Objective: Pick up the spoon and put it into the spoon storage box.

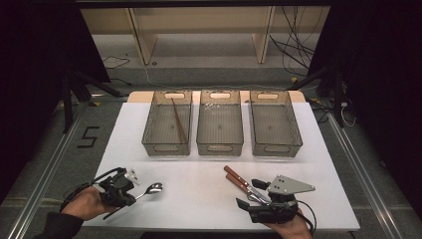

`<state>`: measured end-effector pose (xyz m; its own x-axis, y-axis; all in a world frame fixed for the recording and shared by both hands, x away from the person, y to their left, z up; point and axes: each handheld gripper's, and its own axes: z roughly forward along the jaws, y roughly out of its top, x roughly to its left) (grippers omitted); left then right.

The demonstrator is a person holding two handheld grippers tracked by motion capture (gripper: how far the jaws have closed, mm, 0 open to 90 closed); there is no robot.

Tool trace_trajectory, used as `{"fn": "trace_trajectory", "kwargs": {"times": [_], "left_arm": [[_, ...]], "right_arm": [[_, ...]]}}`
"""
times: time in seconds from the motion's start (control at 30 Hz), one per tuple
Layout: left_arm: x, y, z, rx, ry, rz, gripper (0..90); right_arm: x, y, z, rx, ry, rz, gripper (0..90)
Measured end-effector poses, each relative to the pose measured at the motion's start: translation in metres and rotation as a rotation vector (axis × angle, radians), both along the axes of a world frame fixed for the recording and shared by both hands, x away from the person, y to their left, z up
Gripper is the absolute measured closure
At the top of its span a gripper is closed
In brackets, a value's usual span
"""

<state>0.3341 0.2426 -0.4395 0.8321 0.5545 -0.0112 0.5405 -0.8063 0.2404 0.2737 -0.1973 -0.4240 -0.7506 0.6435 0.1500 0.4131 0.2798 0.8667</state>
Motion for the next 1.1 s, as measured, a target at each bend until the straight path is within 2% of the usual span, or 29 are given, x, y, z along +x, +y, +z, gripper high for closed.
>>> {"fn": "trace_trajectory", "kwargs": {"times": [0.2,0.23,0.27,0.4,0.5,0.6,0.7,0.77,0.83,0.9,1.1], "left_arm": [[0.011,-0.011,0.019,-0.109,-0.051,0.057,84.7],[0.011,-0.011,0.019,-0.109,-0.051,0.057,84.7],[0.014,-0.017,0.024,-0.149,-0.065,0.068,84.7],[0.023,-0.033,0.035,-0.209,-0.076,0.077,84.8],[0.028,-0.042,0.04,-0.228,-0.084,0.08,84.7],[0.038,-0.059,0.051,-0.272,-0.09,0.096,84.7],[0.045,-0.067,0.056,-0.284,-0.095,0.104,84.7],[0.055,-0.078,0.061,-0.317,-0.108,0.122,84.7],[0.059,-0.081,0.063,-0.325,-0.111,0.123,84.7],[0.07,-0.091,0.068,-0.363,-0.121,0.125,84.7],[0.091,-0.114,0.078,-0.4,-0.138,0.117,84.7]], "right_arm": [[0.0,0.0,0.0,-0.001,0.0,0.0,22.2],[0.0,-0.001,0.0,-0.001,-0.002,-0.001,22.2],[0.0,-0.001,0.0,0.0,-0.003,-0.002,22.2],[0.0,-0.001,0.0,0.002,-0.001,-0.002,22.2],[0.0,-0.001,0.0,0.001,-0.001,-0.003,22.2],[0.0,-0.002,0.0,0.002,-0.003,-0.003,22.2],[0.0,-0.003,0.001,0.003,-0.003,-0.003,22.2],[0.0,-0.003,0.001,0.003,-0.005,-0.001,22.2],[0.0,-0.003,0.001,0.004,-0.006,-0.001,22.2],[-0.001,-0.003,0.001,0.005,-0.006,-0.002,22.2],[-0.001,-0.003,0.001,0.012,-0.01,-0.005,22.2]]}}
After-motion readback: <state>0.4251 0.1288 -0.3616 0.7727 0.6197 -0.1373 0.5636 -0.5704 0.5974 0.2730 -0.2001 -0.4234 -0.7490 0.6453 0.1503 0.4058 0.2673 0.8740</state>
